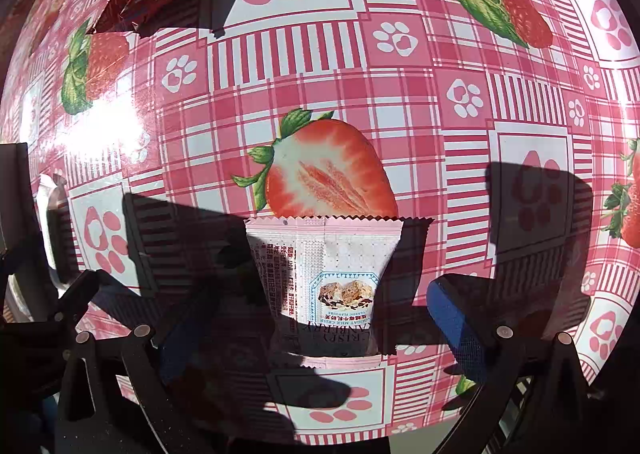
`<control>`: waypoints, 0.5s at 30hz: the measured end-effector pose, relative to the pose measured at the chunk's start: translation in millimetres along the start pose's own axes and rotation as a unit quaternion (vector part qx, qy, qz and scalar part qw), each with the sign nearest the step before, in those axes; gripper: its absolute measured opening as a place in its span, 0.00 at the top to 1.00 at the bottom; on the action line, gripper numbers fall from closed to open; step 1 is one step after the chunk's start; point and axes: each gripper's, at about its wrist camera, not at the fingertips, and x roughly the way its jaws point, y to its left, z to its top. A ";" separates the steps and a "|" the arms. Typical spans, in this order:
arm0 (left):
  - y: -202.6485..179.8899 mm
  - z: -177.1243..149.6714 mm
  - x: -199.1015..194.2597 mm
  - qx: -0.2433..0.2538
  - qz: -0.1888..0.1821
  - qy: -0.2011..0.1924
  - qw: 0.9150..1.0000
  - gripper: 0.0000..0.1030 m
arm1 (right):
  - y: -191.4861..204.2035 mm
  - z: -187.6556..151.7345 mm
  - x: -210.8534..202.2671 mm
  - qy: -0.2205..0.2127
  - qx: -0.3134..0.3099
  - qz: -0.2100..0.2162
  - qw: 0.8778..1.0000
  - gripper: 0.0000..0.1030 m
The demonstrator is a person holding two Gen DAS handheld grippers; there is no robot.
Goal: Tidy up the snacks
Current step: 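Lift and hold the clear packet with the left tool while the right holds the cranberry packet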
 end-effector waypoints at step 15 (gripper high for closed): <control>0.3 -1.3 -0.3 0.002 -0.001 0.001 1.000 0.00 | 0.6 0.1 1.3 0.003 -0.001 0.000 1.000 0.00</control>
